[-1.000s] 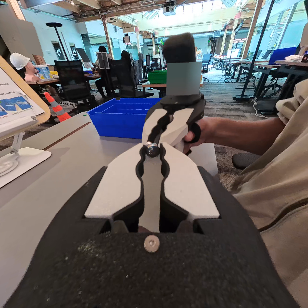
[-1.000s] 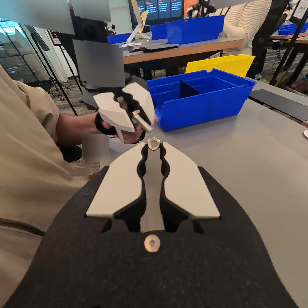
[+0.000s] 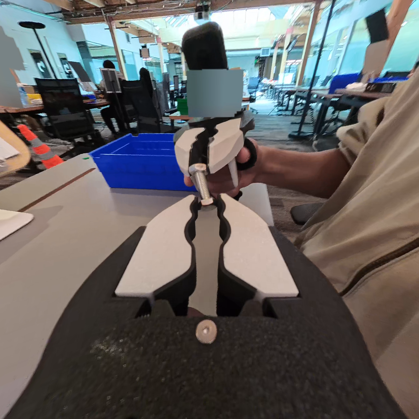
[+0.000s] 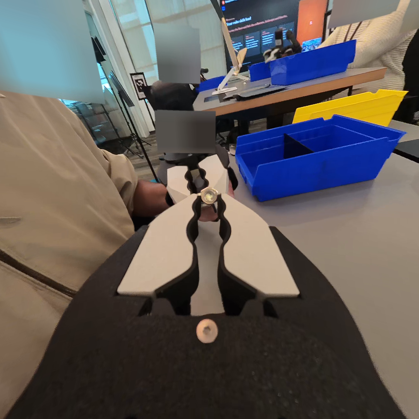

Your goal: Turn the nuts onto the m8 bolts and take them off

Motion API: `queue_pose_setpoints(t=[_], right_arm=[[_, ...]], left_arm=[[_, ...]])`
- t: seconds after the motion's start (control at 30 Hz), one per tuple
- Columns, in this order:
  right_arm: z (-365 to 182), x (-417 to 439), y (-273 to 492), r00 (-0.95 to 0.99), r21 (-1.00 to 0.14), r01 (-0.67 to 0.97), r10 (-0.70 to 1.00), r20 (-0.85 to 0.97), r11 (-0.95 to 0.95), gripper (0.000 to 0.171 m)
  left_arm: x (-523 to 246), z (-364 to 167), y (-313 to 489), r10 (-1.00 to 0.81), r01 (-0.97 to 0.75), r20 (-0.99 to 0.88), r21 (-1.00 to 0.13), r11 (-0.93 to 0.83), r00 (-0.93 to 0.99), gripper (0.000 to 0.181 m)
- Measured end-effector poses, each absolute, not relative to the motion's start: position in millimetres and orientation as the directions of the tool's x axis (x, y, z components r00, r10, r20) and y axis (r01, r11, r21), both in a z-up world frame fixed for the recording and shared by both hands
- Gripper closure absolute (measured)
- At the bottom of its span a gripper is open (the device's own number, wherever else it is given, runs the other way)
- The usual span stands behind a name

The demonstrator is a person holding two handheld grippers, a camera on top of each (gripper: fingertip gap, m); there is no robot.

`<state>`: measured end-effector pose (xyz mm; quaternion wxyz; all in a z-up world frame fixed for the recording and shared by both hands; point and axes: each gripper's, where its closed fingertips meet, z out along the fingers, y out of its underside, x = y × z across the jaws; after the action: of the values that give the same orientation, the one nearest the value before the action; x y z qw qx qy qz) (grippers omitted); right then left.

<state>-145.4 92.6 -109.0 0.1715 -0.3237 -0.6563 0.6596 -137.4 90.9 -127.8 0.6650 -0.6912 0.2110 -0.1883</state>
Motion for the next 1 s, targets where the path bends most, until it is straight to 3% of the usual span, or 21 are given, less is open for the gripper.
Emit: queue_pose_setpoints(t=[0.33,0.5,0.63,0.8,1.0], right_arm=[[-98.4,-144.2,86.1,-0.788,-0.960,0.216,0.549,-0.280,-0.179,0.157],[-105.0,-149.4,92.7,-0.755,-0.922,0.256,0.535,-0.378,-0.291,0.158],[-119.9,-155.2,99.8,-0.689,-0.917,0.295,0.605,-0.398,-0.267,0.157],[-133.6,-161.3,106.6,-0.602,-0.916,0.339,0.699,-0.386,-0.213,0.157],[-144.1,-171.3,116.1,-0.449,-0.870,0.403,0.766,-0.460,-0.286,0.157]], left_arm=[[-133.7,-117.4,87.5,-0.654,0.134,0.134,-0.990,-0.049,0.745,0.165],[-138.5,-130.1,100.7,-0.504,-0.103,-0.078,-0.994,-0.022,0.860,0.165],[-149.7,-145.9,109.0,-0.387,-0.305,-0.255,-0.949,-0.073,0.886,0.165],[-160.6,-157.9,114.9,-0.294,-0.451,-0.399,-0.882,-0.136,0.869,0.165],[-174.3,-164.9,122.0,-0.138,-0.555,-0.538,-0.810,-0.189,0.832,0.165]])
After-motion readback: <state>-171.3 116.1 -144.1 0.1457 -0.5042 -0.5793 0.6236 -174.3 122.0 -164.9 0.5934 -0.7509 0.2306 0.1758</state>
